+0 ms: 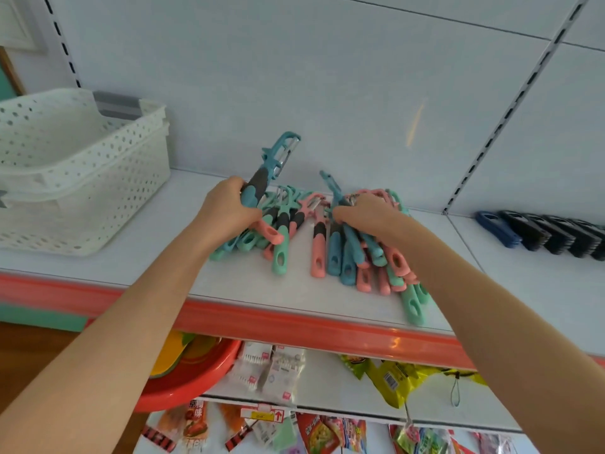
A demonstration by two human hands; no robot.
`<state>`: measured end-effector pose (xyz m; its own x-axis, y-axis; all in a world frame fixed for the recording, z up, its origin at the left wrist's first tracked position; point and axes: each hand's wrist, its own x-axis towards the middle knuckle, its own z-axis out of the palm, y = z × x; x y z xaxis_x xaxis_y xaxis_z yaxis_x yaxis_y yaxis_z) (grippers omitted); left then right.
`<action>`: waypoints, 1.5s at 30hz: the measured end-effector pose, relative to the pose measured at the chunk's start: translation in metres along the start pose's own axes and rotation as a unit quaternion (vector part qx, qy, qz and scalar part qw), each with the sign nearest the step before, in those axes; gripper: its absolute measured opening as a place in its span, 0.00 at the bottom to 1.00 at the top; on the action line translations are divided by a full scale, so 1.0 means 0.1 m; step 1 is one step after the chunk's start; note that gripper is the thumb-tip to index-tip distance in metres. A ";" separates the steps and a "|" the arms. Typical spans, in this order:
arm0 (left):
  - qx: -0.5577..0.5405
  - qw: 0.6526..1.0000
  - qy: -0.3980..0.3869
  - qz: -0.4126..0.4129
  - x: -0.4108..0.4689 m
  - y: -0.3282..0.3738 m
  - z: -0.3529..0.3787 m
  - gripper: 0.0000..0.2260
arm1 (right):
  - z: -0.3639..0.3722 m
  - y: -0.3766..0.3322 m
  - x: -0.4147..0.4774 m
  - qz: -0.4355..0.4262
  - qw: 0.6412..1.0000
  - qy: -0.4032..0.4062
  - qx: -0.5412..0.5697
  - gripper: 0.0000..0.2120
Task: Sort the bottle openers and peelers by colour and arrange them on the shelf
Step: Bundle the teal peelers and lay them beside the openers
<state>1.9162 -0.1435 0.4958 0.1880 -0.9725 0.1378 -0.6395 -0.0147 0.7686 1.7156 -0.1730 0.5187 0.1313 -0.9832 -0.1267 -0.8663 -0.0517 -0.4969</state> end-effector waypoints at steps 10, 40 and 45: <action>0.061 0.998 -0.028 0.017 0.12 0.17 0.24 0.09 | -0.08 0.24 -0.19 0.041 0.998 0.012 -0.036 0.10; 0.144 0.989 -0.025 0.003 0.14 -0.12 0.00 0.09 | 0.00 0.15 -0.35 0.064 0.962 0.008 0.265 0.03; 0.158 0.986 -0.061 0.006 0.20 -0.05 0.09 0.17 | -0.04 0.21 -0.43 0.064 0.973 0.078 0.208 0.08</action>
<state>1.9162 -0.1655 0.4889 0.1008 -0.9934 0.0539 -0.8449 -0.0568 0.5319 1.6896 -0.1323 0.5177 -0.0671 -0.9932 -0.0949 -0.5958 0.1162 -0.7947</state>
